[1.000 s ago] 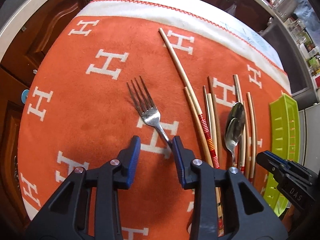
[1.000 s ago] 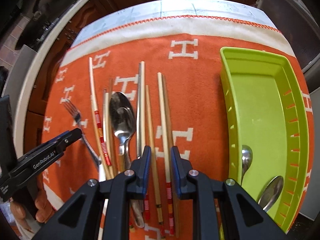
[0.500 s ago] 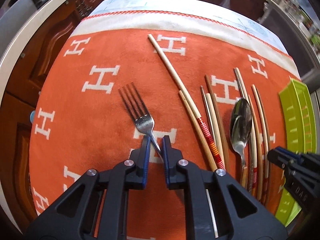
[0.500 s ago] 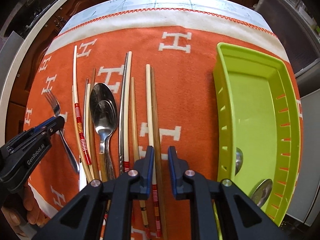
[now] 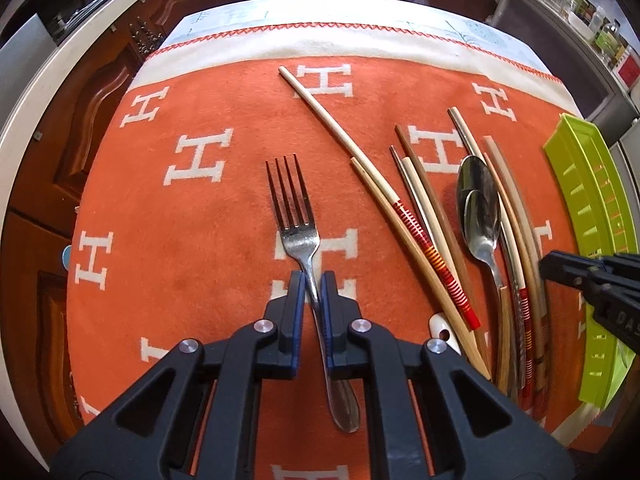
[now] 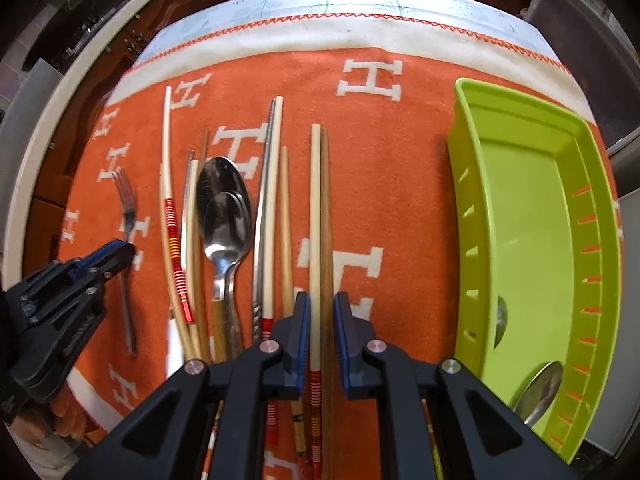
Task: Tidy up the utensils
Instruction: 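Close the left tool on the steel fork's handle, then close the right tool on a plain brown chopstick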
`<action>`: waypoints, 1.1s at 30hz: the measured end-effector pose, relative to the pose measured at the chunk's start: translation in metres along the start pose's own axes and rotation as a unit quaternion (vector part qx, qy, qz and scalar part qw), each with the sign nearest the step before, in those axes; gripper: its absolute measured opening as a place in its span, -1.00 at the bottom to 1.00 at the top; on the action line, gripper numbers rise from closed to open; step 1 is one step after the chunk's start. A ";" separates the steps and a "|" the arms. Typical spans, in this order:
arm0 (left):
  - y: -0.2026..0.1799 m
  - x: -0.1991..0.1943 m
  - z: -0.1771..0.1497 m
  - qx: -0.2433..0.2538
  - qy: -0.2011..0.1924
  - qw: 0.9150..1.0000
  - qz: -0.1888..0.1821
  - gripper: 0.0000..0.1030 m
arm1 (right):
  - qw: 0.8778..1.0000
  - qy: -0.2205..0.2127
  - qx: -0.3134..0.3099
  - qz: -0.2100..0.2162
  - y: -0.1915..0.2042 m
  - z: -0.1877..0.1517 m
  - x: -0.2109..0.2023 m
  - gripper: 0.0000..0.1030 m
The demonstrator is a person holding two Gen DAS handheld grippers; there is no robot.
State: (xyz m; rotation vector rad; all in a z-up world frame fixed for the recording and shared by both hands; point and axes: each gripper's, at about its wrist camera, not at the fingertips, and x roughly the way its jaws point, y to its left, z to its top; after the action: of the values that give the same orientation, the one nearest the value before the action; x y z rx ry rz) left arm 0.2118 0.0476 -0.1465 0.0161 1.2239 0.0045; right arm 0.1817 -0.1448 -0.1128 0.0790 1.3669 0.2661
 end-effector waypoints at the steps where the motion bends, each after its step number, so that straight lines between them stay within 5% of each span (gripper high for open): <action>1: 0.001 0.000 -0.001 -0.004 -0.001 1.000 -0.004 -0.95 | 1.000 -0.003 0.000 0.004 -0.001 -0.002 -0.003 -1.00; 11: 0.008 -0.010 -0.019 -0.038 0.005 0.999 -0.037 -0.96 | 0.999 0.007 0.024 0.035 -0.010 -0.014 -0.001 -1.00; 20: 0.014 -0.011 -0.023 -0.050 0.010 0.998 -0.042 -0.96 | 1.000 0.013 0.014 0.012 -0.008 -0.011 0.004 -0.99; 23: 0.014 -0.012 -0.024 -0.052 0.012 0.998 -0.044 -0.96 | 0.999 0.005 0.028 0.017 -0.009 -0.010 0.000 -0.94; 27: 0.016 -0.012 -0.024 -0.054 0.013 0.997 -0.047 -0.96 | 0.999 -0.003 0.028 0.025 -0.008 -0.010 -0.006 -0.62; 33: 0.016 -0.012 -0.024 -0.053 0.013 0.997 -0.047 -0.96 | 1.000 0.006 0.009 0.012 -0.003 -0.010 0.002 -0.62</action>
State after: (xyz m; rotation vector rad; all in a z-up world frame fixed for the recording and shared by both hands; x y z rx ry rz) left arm 0.1852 0.0641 -0.1431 -0.1351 1.2484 -0.0117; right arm 0.1725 -0.1485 -0.1177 0.1085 1.3800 0.2752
